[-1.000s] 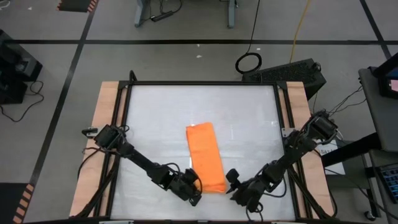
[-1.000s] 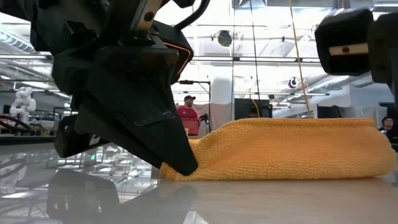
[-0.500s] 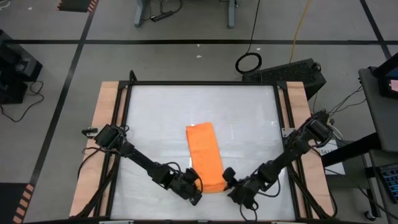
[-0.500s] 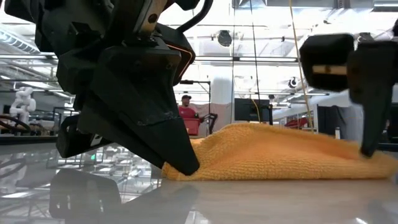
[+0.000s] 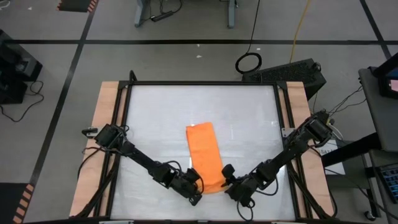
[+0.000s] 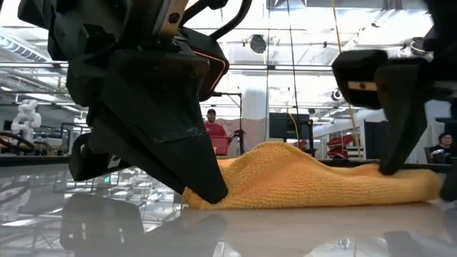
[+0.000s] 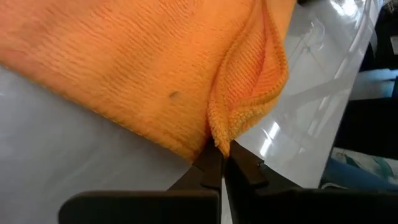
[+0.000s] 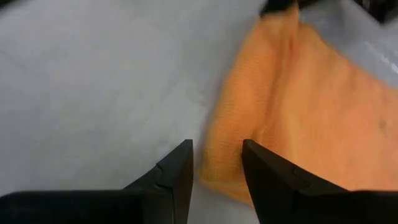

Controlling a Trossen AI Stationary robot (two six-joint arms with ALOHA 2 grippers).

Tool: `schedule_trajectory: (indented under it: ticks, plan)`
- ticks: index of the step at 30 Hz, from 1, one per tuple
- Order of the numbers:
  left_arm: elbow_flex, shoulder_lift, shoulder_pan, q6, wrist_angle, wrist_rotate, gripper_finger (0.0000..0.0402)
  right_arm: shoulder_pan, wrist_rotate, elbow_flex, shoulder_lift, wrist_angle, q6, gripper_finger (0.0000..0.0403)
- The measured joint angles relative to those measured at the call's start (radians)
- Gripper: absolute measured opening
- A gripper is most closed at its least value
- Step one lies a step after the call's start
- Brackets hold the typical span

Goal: Roll towel
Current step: Roll the orange towel

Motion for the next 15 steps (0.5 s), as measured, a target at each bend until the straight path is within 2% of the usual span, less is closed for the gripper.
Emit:
schedule_trajectory:
  ticks: [8,11,15]
  plan:
    - [0.0,0.0,0.0,0.045,0.002,0.047,0.0007,-0.051,-0.004,0.0,0.005,-0.01,0.042,0.013]
    - [0.0,0.0,0.0,0.05,0.002,0.05,0.0017,-0.073,-0.053,0.001,0.023,-0.005,0.094,0.0128]
    - [0.0,-0.001,-0.002,0.052,-0.003,0.054,0.0034,-0.078,-0.087,0.003,0.055,0.012,0.157,0.0102]
